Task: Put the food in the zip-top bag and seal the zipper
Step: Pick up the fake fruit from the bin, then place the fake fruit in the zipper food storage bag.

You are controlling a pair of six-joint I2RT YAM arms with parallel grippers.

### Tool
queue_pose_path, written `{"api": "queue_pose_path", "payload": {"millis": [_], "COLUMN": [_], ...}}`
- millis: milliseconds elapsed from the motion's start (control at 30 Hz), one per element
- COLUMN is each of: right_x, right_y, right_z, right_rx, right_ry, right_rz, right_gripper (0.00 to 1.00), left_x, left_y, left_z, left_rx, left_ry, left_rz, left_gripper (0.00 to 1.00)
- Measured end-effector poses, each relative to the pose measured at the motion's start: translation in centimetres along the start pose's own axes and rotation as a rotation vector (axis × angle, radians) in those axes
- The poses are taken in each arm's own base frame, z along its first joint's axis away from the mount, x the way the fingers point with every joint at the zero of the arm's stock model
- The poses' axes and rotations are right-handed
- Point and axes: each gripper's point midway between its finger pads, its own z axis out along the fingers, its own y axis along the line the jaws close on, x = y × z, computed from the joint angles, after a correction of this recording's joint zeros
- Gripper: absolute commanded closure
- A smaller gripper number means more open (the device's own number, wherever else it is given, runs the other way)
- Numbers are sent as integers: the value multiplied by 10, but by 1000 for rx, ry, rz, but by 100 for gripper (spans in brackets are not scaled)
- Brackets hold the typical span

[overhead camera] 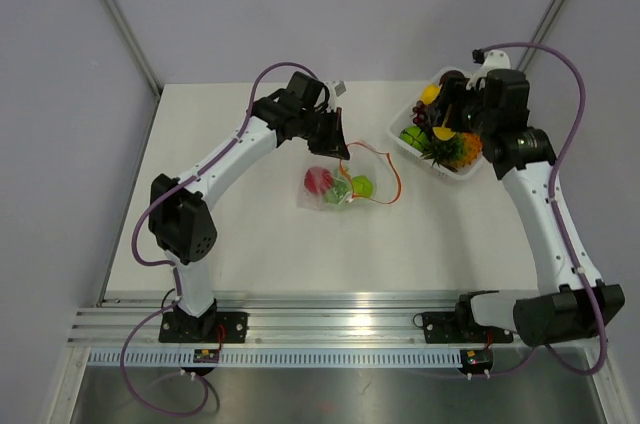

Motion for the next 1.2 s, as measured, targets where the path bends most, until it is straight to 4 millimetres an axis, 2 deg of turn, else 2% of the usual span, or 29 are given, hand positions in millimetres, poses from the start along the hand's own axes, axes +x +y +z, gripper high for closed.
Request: {"api": "queue_pose_path", "payload": {"millis": [133, 200, 400, 533, 667, 800, 867, 900, 933, 1033, 1200], "right_x": [35, 50, 109, 139, 153, 169, 178, 182, 185, 191, 185], "right_y": [61, 83, 121, 140, 153, 153, 152, 152, 152, 152, 152], "right_z": [-25, -31, -32, -32, -24, -6, 4, 8, 11, 18, 20], "right_rx": [-179, -246, -339, -376, -392, -362, -347, -342, -338, -329, -313], "right_ry": [49, 83, 225, 297, 332, 370, 391, 402, 409, 425, 410], "right_rz": [18, 23, 40, 32, 17, 7, 3, 2, 1, -3, -9], "right_gripper": [50, 50, 50, 50, 49, 47, 39, 31, 19, 7, 5], "left_x": [5, 5, 4, 3, 3, 3, 3, 3, 3, 3, 3], "left_y": [3, 4, 1, -1, -1, -2, -2, -2, -2, -2, -2], "left_z": [3, 4, 0, -2, -2, -2, -2, -2, -2, -3, -3], "left_rx": [-4, -5, 1, 5, 5, 5, 5, 5, 5, 7, 10], "left_ry": [9, 10, -1, -9, -9, -9, -9, -9, -8, -7, -5], "left_rz": [-18, -23, -31, -31, -33, -33, -33, -33, -33, -32, -32], "left_gripper": [100, 100, 100, 100, 100, 100, 100, 100, 100, 100, 100]}}
